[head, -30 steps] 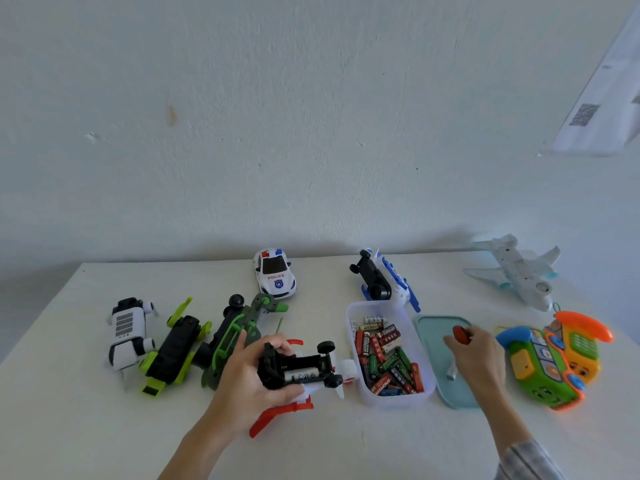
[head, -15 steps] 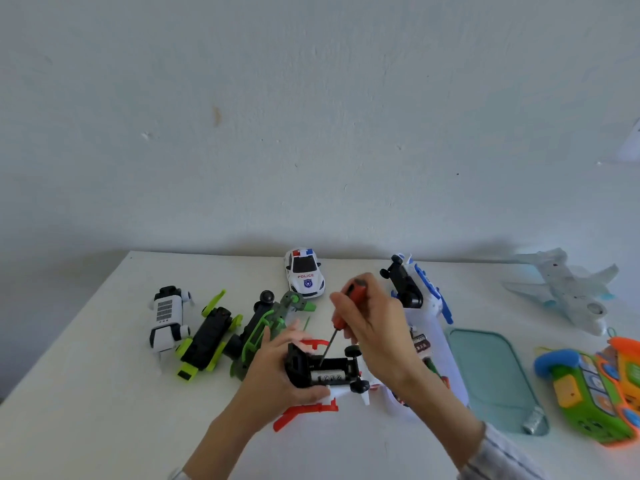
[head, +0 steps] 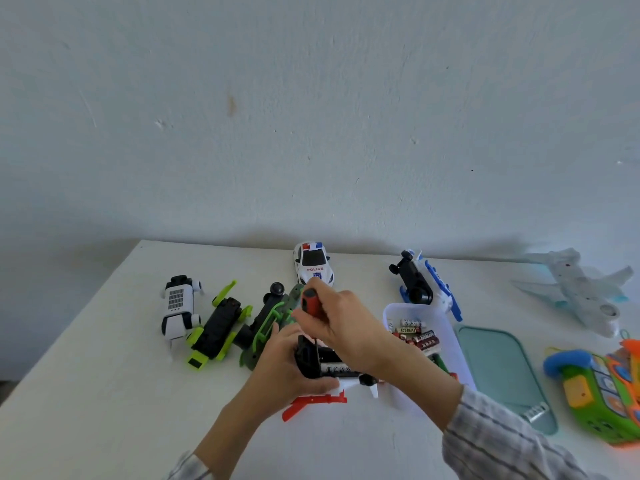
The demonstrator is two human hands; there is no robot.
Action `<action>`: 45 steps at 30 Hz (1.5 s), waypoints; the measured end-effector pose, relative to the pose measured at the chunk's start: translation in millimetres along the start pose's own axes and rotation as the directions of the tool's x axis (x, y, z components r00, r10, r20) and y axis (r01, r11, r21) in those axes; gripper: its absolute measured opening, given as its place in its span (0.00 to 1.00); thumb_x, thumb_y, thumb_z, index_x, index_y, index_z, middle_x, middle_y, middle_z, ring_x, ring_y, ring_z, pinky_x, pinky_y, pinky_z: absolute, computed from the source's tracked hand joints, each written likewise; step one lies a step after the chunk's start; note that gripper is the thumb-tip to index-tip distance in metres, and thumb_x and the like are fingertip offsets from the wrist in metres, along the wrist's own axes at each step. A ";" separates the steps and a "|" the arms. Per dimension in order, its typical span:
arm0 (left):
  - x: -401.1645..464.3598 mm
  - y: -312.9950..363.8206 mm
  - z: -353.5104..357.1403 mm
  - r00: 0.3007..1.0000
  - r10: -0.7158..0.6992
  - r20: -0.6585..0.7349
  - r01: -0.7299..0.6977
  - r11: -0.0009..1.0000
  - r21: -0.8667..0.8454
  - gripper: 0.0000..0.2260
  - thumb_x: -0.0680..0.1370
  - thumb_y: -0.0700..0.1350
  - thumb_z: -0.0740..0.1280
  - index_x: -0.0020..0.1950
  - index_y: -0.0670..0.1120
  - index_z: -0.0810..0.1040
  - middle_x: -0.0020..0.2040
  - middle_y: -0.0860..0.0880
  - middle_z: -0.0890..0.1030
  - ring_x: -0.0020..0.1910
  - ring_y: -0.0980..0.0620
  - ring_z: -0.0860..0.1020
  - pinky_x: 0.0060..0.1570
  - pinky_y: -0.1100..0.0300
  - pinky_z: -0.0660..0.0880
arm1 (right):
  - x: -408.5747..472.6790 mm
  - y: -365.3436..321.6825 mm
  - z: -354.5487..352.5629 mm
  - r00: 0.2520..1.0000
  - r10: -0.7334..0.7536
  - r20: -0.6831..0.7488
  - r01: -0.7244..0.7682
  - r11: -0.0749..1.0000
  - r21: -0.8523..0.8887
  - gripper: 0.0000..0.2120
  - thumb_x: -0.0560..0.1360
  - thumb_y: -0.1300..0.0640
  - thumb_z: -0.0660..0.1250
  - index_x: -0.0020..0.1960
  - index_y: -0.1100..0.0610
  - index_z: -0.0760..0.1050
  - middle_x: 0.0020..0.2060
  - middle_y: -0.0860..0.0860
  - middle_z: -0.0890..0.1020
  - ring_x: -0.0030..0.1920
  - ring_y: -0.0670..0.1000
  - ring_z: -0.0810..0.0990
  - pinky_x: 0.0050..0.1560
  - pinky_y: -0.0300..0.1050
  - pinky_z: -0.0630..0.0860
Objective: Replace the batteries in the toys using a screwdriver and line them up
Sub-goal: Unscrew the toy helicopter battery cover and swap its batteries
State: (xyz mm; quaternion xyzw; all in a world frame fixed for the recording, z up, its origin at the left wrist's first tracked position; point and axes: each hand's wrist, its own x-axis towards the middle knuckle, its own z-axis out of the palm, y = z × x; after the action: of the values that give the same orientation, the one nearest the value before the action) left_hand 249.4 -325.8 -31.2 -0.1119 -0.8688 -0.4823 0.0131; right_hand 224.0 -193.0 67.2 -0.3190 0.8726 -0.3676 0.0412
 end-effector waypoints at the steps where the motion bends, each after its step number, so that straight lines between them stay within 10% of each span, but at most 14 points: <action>1: -0.6 0.9 -0.3 1.000 0.000 0.008 0.000 1.000 0.005 0.17 0.58 0.63 0.76 0.45 0.67 0.78 0.51 0.68 0.77 0.51 0.64 0.77 0.63 0.43 0.72 | 1.1 -1.8 -1.3 1.000 -0.004 0.031 0.004 1.000 0.000 0.08 0.80 0.51 0.61 0.49 0.50 0.62 0.32 0.44 0.69 0.28 0.41 0.68 0.31 0.31 0.66; 5: -0.6 5.3 -1.1 1.000 0.022 -0.002 -0.022 0.999 0.026 0.22 0.61 0.51 0.81 0.44 0.67 0.72 0.44 0.62 0.79 0.50 0.62 0.77 0.54 0.61 0.76 | 4.0 -13.0 -3.3 0.994 -0.061 0.086 0.063 0.998 -0.025 0.08 0.80 0.52 0.61 0.49 0.51 0.62 0.35 0.51 0.74 0.33 0.48 0.72 0.33 0.36 0.70; 8: -0.1 9.9 0.5 0.998 0.042 -0.043 -0.041 0.999 0.023 0.28 0.62 0.43 0.81 0.50 0.58 0.66 0.42 0.63 0.73 0.48 0.79 0.70 0.46 0.79 0.68 | 4.4 -21.5 -2.3 0.985 -0.108 0.138 0.118 0.991 -0.068 0.09 0.79 0.51 0.61 0.51 0.53 0.62 0.43 0.57 0.77 0.41 0.53 0.76 0.41 0.44 0.75; 17: 2.5 -4.8 -2.2 0.999 0.043 0.019 -0.044 0.999 0.019 0.17 0.59 0.57 0.79 0.43 0.64 0.77 0.56 0.66 0.74 0.60 0.65 0.70 0.66 0.54 0.69 | -8.1 -12.4 -39.7 0.948 0.045 -0.314 0.008 0.986 0.164 0.12 0.77 0.50 0.65 0.40 0.45 0.62 0.26 0.43 0.72 0.27 0.42 0.69 0.30 0.38 0.68; 23: 4.1 -3.9 -0.9 0.999 0.048 0.001 -0.048 0.999 -0.019 0.21 0.57 0.60 0.78 0.46 0.64 0.77 0.55 0.66 0.74 0.57 0.62 0.73 0.61 0.53 0.73 | -32.8 16.1 -18.0 0.967 0.255 -0.021 -0.255 0.956 -0.144 0.12 0.77 0.54 0.66 0.40 0.46 0.63 0.35 0.49 0.75 0.31 0.45 0.70 0.32 0.35 0.70; 33: 4.6 -8.8 1.9 0.996 0.086 -0.019 -0.086 0.996 0.029 0.21 0.56 0.61 0.77 0.46 0.64 0.75 0.55 0.66 0.75 0.57 0.65 0.72 0.64 0.51 0.71 | -38.3 25.7 18.0 0.965 0.255 -0.065 -0.257 0.859 -0.443 0.06 0.76 0.54 0.64 0.52 0.52 0.69 0.39 0.50 0.74 0.38 0.53 0.72 0.37 0.42 0.67; 40: 2.2 -12.1 3.9 0.996 0.075 -0.038 -0.076 0.997 -0.023 0.23 0.56 0.61 0.78 0.48 0.64 0.76 0.56 0.69 0.73 0.58 0.59 0.73 0.60 0.52 0.74 | -42.8 26.6 4.3 0.978 0.189 -0.090 -0.206 0.946 -0.251 0.09 0.72 0.54 0.70 0.42 0.51 0.69 0.32 0.44 0.73 0.31 0.44 0.72 0.30 0.32 0.66; 45: 0.9 -14.1 4.0 0.997 0.062 -0.049 -0.065 0.996 -0.062 0.21 0.55 0.61 0.78 0.44 0.56 0.81 0.55 0.66 0.76 0.60 0.65 0.70 0.64 0.47 0.71 | -60.0 51.7 -45.3 0.826 0.346 -0.446 -0.393 0.919 -0.016 0.12 0.68 0.55 0.75 0.36 0.55 0.71 0.30 0.51 0.80 0.27 0.49 0.72 0.29 0.42 0.73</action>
State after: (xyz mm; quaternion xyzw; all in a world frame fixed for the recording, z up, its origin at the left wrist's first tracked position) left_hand 245.9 -329.4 -45.0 -0.1283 -0.8486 -0.5113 0.0451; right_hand 230.4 -102.7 55.7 -0.0555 0.9231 -0.3670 -0.1010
